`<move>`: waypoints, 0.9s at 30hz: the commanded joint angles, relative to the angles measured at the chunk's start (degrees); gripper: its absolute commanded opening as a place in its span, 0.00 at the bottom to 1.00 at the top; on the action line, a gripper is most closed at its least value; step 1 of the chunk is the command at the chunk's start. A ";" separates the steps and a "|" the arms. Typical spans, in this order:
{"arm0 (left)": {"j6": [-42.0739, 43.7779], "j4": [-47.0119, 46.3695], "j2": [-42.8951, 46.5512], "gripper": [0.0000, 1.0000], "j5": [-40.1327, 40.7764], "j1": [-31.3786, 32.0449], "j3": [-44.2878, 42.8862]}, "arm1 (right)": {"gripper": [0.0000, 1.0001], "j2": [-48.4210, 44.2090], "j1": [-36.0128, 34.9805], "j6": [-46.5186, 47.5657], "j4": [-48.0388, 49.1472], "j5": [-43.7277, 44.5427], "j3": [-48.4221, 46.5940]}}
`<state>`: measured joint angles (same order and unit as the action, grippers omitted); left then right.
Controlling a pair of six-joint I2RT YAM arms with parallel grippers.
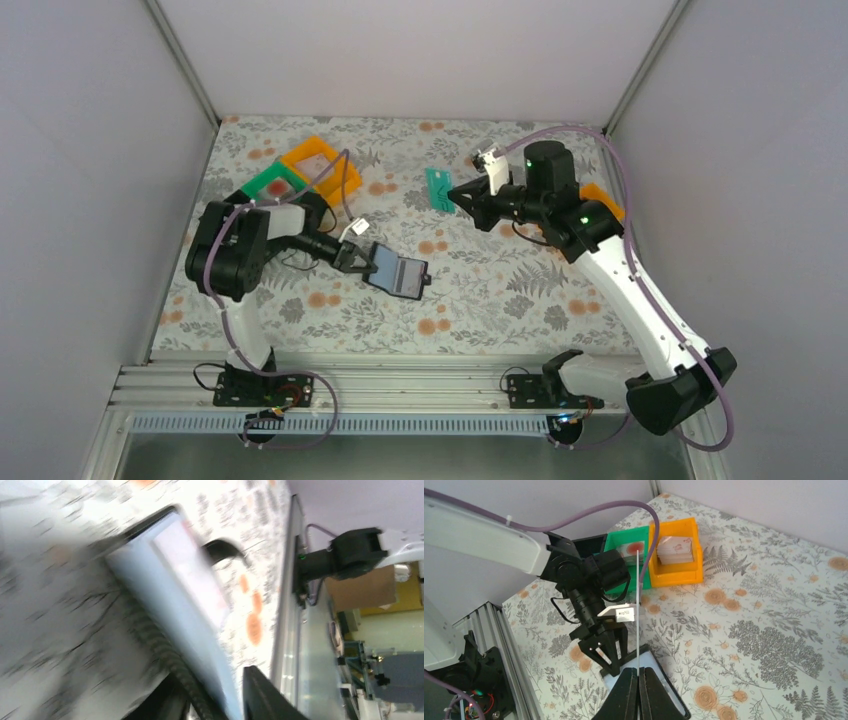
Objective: Take the credit cards out of the card holder
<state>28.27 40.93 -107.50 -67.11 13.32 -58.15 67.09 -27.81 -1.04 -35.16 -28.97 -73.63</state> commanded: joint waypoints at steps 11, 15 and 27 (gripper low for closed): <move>3.94 2.49 11.00 0.69 13.62 -7.14 0.05 | 0.04 6.55 0.13 -1.83 -2.86 -1.66 -4.01; 8.84 13.12 15.85 0.68 7.66 -7.02 -7.70 | 0.04 8.61 0.14 -4.14 -4.47 -0.79 -6.63; 18.00 32.11 32.55 0.77 31.83 -6.73 -42.62 | 0.04 7.87 -0.32 -11.75 5.19 -11.18 -5.41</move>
<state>37.08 61.17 -79.44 -42.44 6.39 -92.75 76.44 -27.83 -9.06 -36.53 -31.92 -79.55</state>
